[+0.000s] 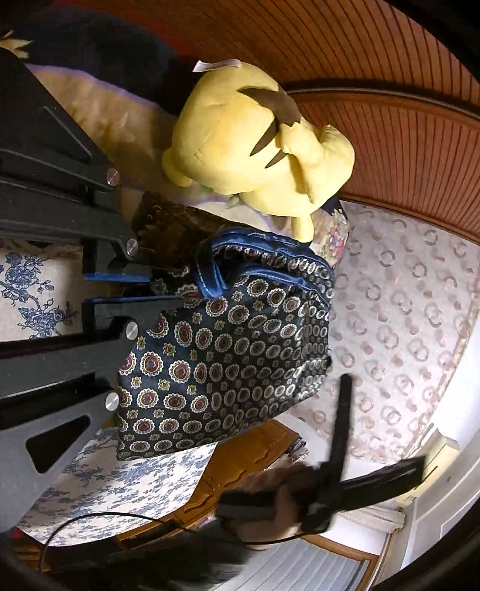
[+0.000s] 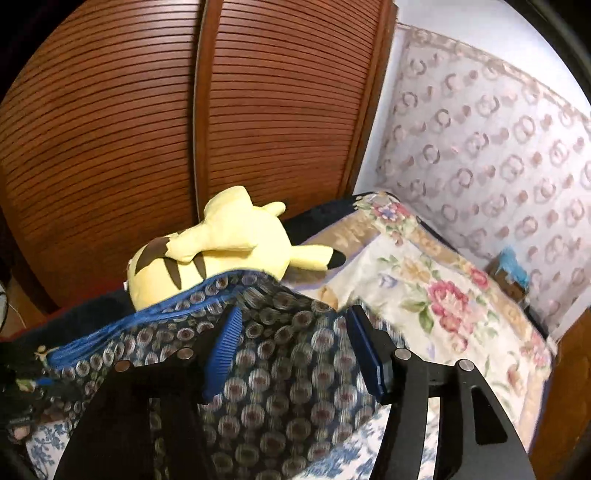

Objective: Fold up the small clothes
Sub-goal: 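Lift the folded robe with both grippers and carry it toward the yellow plush toy, then lower the folded robe beside the yellow plush toy and open both grippers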

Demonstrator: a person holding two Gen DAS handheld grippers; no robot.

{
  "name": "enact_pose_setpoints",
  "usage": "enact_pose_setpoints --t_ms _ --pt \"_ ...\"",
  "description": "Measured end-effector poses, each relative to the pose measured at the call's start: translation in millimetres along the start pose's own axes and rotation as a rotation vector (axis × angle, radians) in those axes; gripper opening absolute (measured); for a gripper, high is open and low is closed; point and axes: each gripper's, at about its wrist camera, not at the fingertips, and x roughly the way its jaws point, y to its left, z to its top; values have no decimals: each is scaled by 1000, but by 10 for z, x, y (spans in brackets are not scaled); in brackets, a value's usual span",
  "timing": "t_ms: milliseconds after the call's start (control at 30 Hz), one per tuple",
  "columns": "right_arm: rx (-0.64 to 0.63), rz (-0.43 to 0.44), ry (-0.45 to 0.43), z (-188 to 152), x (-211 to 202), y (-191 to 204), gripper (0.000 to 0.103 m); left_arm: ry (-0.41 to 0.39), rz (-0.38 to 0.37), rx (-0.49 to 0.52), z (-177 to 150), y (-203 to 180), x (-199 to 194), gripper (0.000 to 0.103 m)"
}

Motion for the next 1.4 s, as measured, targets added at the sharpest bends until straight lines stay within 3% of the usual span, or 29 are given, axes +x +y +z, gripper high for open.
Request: enact_pose_setpoints --t_ms 167,267,467,633,700,767,833,933,1033,1200,1400 --pt "53 91 -9 -401 113 93 61 -1 34 24 41 -6 0 6" --pt "90 135 33 -592 281 21 61 6 43 32 36 9 25 6" --pt "84 66 37 -753 524 50 61 9 83 56 15 -48 14 6" --pt "105 31 31 -722 401 172 61 -20 116 71 16 -109 -189 7" --pt "115 22 14 -747 257 231 61 -43 124 87 24 -157 -292 14" --pt "129 20 -6 -770 84 270 61 -73 123 98 32 -200 -387 29" --pt "142 9 -36 -829 -159 323 61 -93 120 113 42 -255 -464 38" --pt "161 4 -75 -974 -511 420 61 -102 90 145 45 -379 -539 45" --pt "179 -12 -107 -1151 -836 523 61 -115 85 175 31 -519 -592 66" --pt "211 -60 -135 -1489 -1257 615 61 -134 53 217 -15 -756 -670 78" --pt "262 -138 -151 -1872 -1652 766 61 -141 33 265 -82 -1030 -709 82"
